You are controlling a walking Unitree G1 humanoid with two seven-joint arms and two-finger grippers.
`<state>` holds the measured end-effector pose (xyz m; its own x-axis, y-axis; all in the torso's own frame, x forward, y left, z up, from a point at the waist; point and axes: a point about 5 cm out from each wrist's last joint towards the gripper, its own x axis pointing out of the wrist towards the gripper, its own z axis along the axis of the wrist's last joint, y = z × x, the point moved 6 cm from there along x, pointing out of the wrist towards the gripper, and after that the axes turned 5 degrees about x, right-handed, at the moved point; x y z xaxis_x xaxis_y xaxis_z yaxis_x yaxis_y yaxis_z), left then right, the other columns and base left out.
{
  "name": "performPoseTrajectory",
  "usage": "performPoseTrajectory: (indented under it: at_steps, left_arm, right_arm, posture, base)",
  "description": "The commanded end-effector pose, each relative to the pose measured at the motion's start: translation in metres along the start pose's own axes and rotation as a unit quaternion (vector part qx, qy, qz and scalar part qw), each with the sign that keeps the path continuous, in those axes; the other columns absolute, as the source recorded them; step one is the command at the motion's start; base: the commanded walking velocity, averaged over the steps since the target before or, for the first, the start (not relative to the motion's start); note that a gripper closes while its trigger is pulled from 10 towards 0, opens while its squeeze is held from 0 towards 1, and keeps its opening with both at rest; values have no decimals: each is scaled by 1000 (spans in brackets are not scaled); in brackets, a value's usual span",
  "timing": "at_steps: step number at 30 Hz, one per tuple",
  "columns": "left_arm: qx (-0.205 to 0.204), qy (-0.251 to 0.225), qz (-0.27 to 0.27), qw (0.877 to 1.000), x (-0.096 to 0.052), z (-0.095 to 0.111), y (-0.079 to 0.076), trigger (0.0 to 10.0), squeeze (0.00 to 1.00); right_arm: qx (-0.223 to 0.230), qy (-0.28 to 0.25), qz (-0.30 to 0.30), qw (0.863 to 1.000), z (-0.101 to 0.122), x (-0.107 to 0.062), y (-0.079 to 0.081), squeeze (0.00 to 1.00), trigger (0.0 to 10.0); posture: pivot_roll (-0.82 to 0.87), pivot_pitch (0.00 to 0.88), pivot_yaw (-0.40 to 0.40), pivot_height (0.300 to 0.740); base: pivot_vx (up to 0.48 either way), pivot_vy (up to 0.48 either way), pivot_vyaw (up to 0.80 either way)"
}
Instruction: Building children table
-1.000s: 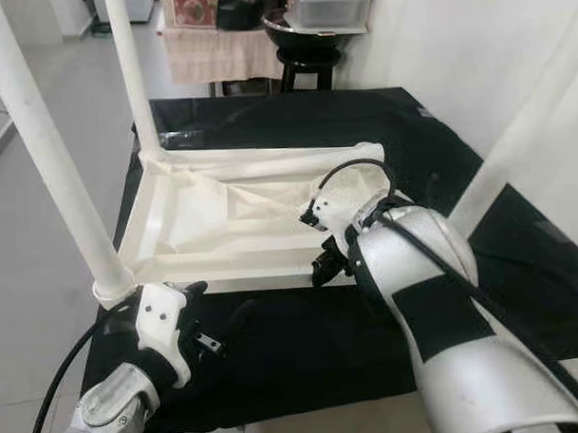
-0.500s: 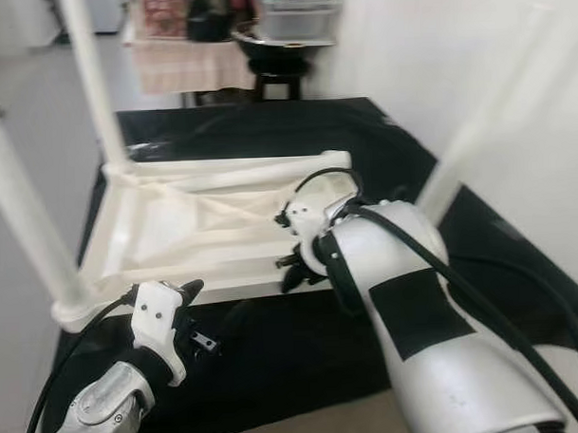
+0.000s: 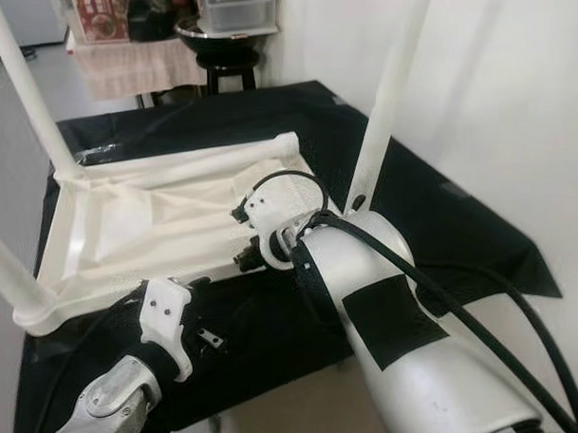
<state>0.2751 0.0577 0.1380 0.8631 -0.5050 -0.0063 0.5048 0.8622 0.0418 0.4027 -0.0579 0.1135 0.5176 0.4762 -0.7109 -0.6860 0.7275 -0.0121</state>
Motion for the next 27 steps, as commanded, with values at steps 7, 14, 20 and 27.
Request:
performPoseTrajectory:
  at_steps: [7,14,20,27]
  left_arm:
    - [9,4,0,1000,0,-2,2,10000,0]
    - [11,3,-1,1000,1,-1,1,10000,0]
    - [11,2,0,1000,1,-1,0,10000,0]
    - [9,0,5,1000,2,0,0,10000,0]
  right_arm:
    - [-162,-9,24,986,13,-15,-15,945,10000]
    - [-289,17,61,955,26,-26,-17,0,10000]
    - [-332,73,98,935,18,-30,-14,0,10000]
    - [-367,137,165,905,-1,-39,-13,0,10000]
  posture:
    - [-60,60,-45,740]
    - [-56,62,-50,740]
    - [-54,65,-63,740]
    - [-53,67,-74,740]
  base:
    - [0,0,0]
    - [0,0,0]
    - [0,0,0]
    - [0,0,0]
